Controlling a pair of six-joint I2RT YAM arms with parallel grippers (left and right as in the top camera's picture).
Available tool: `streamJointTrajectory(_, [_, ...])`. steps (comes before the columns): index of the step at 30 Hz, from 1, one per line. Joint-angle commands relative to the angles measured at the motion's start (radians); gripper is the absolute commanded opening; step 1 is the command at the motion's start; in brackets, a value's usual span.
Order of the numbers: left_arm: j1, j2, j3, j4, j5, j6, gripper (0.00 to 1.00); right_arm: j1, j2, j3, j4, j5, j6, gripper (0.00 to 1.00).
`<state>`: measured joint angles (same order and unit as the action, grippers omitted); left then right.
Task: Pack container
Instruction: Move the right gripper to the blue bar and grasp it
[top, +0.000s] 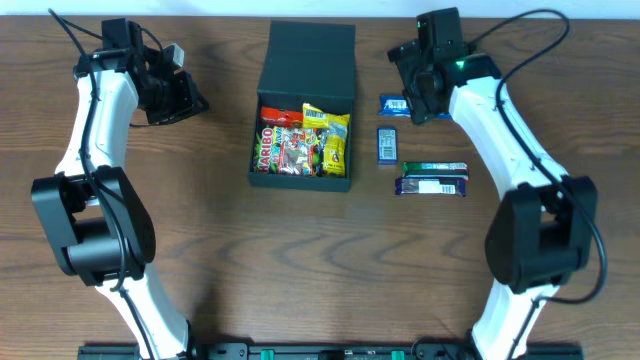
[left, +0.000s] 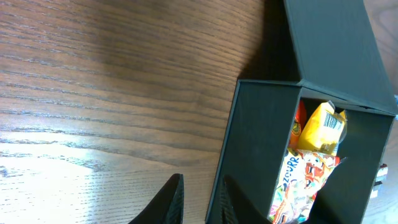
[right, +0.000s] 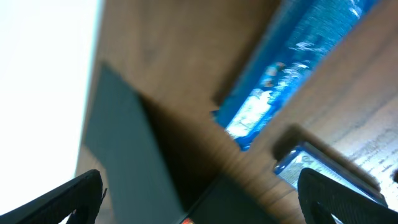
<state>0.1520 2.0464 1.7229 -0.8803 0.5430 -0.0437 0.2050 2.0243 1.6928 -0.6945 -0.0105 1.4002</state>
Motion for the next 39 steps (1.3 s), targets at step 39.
streamJointTrajectory(39, [-0.002,0.012,0.023,-0.009,-0.03,0.022,0.22,-0.18,0.456,0.428,-0.332,-0.225,0.165,0.87])
